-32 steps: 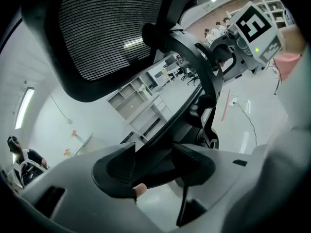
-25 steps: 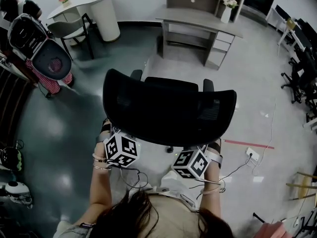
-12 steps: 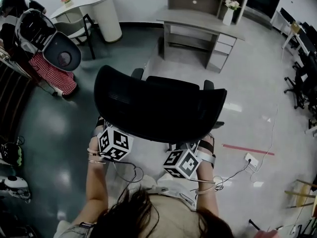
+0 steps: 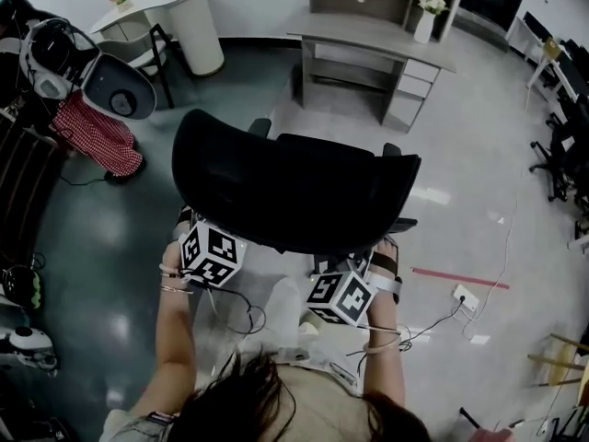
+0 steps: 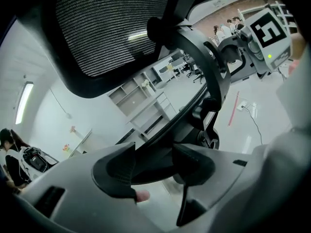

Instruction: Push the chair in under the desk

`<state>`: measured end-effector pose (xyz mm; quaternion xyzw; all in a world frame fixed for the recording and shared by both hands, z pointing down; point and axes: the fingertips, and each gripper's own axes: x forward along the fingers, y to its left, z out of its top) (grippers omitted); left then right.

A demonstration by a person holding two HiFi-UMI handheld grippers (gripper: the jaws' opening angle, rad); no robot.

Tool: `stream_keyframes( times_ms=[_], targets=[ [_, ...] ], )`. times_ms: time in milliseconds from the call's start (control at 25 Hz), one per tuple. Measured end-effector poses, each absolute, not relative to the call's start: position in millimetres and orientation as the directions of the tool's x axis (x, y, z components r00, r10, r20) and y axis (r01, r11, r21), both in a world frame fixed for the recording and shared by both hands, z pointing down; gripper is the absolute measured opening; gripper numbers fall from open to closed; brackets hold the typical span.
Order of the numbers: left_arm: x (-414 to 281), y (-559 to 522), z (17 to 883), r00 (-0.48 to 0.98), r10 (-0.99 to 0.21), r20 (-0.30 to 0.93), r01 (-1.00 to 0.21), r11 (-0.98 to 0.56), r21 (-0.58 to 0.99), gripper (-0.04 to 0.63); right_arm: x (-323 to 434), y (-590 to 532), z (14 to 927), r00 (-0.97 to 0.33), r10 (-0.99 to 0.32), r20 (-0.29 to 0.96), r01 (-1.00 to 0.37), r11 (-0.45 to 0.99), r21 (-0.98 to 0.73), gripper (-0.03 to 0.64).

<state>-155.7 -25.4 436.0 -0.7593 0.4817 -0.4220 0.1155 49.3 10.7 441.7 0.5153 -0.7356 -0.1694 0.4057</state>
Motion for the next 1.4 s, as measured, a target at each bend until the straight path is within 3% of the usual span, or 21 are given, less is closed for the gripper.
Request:
stream_keyframes(
  times_ms=[480, 1400],
  targets=[
    [-124.1, -75.9, 438.1, 0.167, -0.813, 0.558, -0.631, -0.523, -0.573, 0.221, 79.0, -37.5, 439.8, -0.223, -0.895, 0.387, -0.645, 0.433, 0.630, 0.229],
    [-72.5, -177.2, 437.5, 0.192, -0.814, 0.548, -0.630, -0.530, -0.568, 0.221, 131.6, -149.7, 442.4, -0.184, -0.883, 0.433, -0.669, 0.435, 0.603, 0.230]
  ],
)
